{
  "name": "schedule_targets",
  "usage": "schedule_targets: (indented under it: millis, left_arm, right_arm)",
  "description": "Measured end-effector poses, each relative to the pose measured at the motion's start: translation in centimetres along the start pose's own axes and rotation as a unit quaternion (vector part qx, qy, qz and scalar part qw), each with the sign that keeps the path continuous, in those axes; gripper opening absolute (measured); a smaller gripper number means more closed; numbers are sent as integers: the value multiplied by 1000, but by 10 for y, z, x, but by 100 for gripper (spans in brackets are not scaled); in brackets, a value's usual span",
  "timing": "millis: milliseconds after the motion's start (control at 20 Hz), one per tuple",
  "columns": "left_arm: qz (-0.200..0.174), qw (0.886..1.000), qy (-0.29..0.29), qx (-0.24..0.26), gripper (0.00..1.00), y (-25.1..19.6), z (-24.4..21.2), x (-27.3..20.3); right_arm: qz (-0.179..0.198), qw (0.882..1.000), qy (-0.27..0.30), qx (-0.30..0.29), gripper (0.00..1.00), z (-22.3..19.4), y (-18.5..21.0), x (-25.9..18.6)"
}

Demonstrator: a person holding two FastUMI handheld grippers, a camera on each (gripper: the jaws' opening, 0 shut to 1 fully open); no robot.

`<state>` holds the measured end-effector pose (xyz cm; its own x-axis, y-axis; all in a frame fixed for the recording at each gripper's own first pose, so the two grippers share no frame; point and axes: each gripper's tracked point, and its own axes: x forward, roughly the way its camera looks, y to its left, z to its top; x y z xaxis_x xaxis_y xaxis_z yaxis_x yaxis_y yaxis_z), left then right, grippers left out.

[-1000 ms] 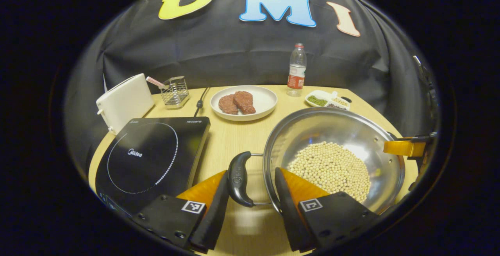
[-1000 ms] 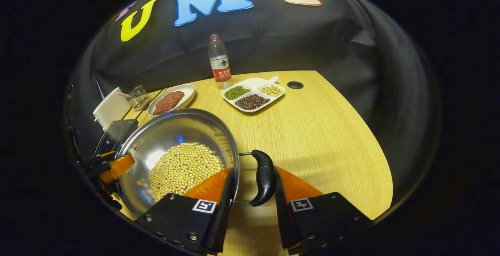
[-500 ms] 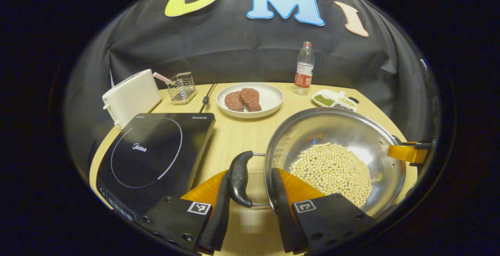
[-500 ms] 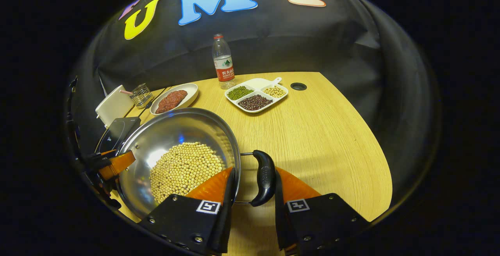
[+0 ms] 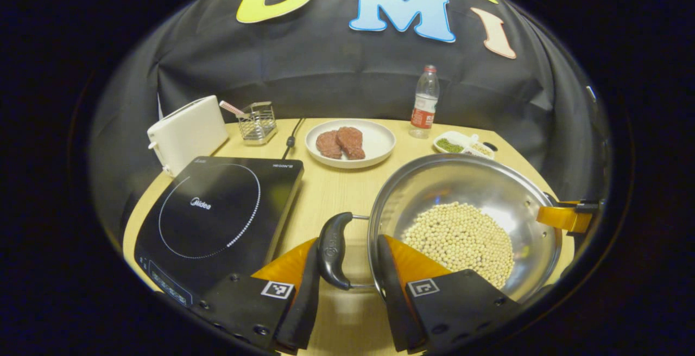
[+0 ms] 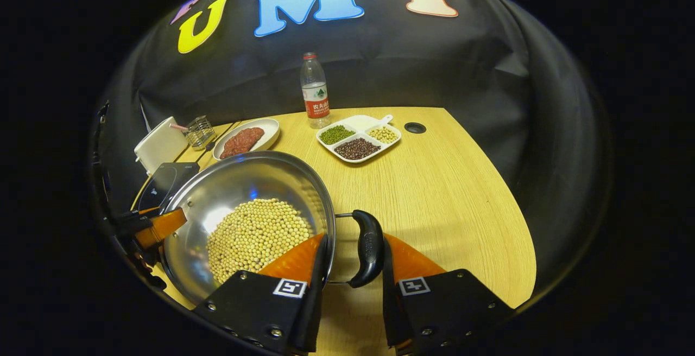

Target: First push the handle of the pot to place it horizontally, then grasp the pot with both hands and set it on the induction cooktop.

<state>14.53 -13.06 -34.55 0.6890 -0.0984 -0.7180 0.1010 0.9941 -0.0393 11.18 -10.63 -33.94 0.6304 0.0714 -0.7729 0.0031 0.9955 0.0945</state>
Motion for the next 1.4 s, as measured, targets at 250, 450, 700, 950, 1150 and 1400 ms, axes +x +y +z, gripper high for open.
schedule_targets:
  millis: [250, 450, 700, 950, 1150, 1400]
  left_arm:
    - [-18, 1000, -1, 6, 62, 16, 11, -8]
    - [-30, 999, -5, 10, 58, 37, 18, -12]
    - [-34, 999, -10, 7, 58, 68, 24, -17]
    - [-28, 1000, -14, 0, 58, 101, 29, -24]
    - [-23, 1000, -12, -3, 58, 129, 28, -27]
    - [-18, 1000, -15, -12, 62, 167, 28, -29]
  right_arm:
    - [-17, 1000, -5, 8, 47, 4, 19, -18]
    - [-27, 999, -6, 20, 47, 4, 40, -27]
    - [-31, 999, -17, 21, 47, 8, 70, -32]
    - [-25, 999, -25, 18, 47, 16, 101, -33]
    - [-21, 999, -25, 12, 47, 17, 126, -32]
    - [-18, 999, -29, 5, 47, 21, 162, -31]
